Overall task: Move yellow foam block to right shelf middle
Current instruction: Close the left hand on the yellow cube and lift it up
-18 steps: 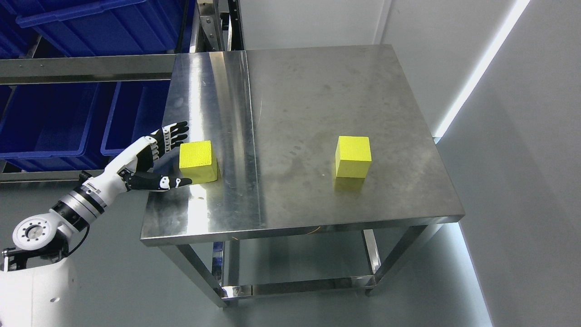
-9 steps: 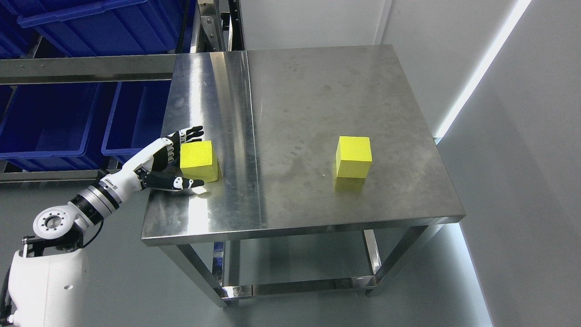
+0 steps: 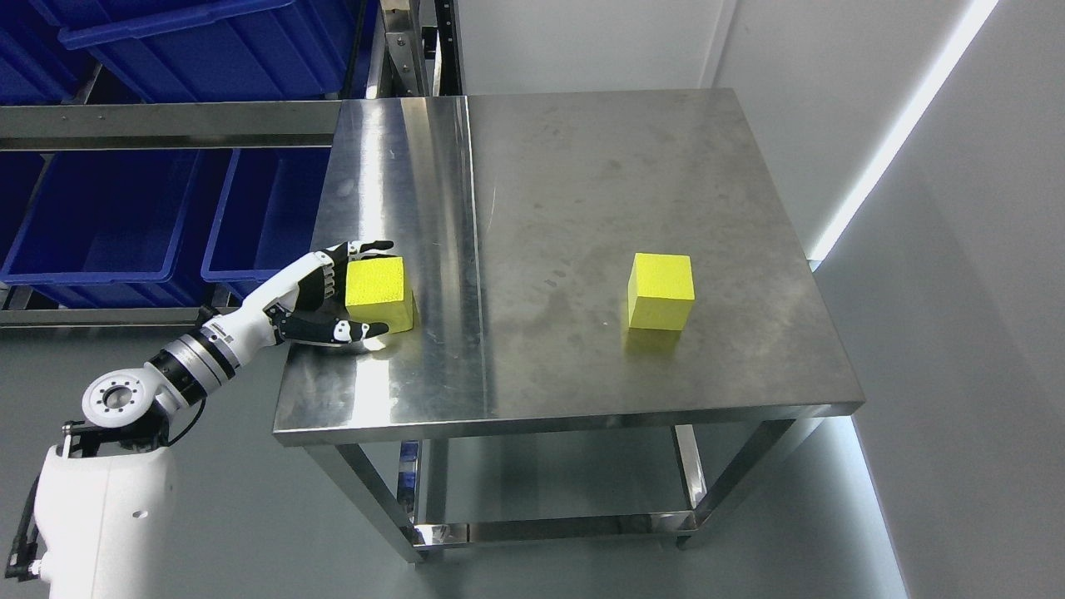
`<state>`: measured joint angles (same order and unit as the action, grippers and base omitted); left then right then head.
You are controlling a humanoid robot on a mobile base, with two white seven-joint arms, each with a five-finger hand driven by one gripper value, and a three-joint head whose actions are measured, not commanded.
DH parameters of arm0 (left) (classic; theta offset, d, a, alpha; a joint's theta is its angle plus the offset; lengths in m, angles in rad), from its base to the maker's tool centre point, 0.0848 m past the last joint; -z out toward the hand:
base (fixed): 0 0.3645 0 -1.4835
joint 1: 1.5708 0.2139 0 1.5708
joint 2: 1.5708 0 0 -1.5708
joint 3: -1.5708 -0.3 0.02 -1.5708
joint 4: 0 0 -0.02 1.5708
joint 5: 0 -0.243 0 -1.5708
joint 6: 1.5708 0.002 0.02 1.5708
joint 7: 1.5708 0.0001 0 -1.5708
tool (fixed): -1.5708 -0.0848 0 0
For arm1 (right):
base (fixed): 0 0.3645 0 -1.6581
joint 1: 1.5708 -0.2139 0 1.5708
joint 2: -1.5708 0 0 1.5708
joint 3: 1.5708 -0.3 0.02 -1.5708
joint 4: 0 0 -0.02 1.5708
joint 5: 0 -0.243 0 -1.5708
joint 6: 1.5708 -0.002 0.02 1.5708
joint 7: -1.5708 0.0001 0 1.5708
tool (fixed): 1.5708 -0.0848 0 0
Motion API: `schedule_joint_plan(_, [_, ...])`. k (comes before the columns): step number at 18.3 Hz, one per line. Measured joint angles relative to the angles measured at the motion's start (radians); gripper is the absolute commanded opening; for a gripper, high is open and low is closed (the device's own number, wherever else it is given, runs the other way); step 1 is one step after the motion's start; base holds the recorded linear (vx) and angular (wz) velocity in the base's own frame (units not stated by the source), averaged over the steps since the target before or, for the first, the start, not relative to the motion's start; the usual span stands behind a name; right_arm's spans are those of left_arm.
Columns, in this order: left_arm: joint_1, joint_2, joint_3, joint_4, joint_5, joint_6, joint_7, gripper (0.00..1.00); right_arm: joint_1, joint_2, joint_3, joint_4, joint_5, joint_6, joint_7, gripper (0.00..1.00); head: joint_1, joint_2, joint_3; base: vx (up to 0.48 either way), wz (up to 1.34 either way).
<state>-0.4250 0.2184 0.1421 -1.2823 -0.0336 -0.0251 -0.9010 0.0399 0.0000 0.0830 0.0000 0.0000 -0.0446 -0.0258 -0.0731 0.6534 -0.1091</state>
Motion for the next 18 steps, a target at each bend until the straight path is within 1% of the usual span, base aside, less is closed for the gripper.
schedule_joint_plan(4, [-0.003,-0.008,0.011,0.018,0.009,-0.001,0.000,0.25,0.000,0.000,0.000,0.000,0.000,0.000,0.000,1.00,0.0000,0.000,0.000,0.000,0.00])
schedule_joint_plan(5, [-0.003,-0.013,0.019,0.022,0.013,-0.001,-0.003,0.19,0.000,0.000,0.000,0.000,0.000,0.000,0.001,1.00,0.0000,0.000,0.000,0.000,0.00])
schedule_joint_plan(8, [-0.004,-0.032,0.046,0.031,0.022,-0.001,-0.012,0.10,0.000,0.000,0.000,0.000,0.000,-0.004,0.001,1.00,0.0000,0.000,0.000,0.000,0.00])
schedule_joint_plan(10, [-0.006,-0.047,0.063,0.035,0.025,-0.001,-0.015,0.08,0.000,0.000,0.000,0.000,0.000,-0.005,0.001,1.00,0.0000,0.000,0.000,0.000,0.00])
schedule_joint_plan(12, [-0.010,-0.065,0.083,0.036,0.036,-0.011,-0.016,0.09,0.000,0.000,0.000,0.000,0.000,-0.005,0.001,1.00,0.0000,0.000,0.000,0.000,0.00])
schedule_joint_plan(14, [-0.027,-0.089,0.108,0.029,0.078,-0.068,-0.018,0.11,0.000,0.000,0.000,0.000,0.000,-0.002,0.001,1.00,0.0000,0.000,0.000,-0.012,0.00])
schedule_joint_plan(18, [-0.062,-0.130,0.156,-0.006,0.154,-0.154,-0.002,0.11,0.000,0.000,0.000,0.000,0.000,-0.001,0.001,1.00,0.0000,0.000,0.000,-0.031,-0.11])
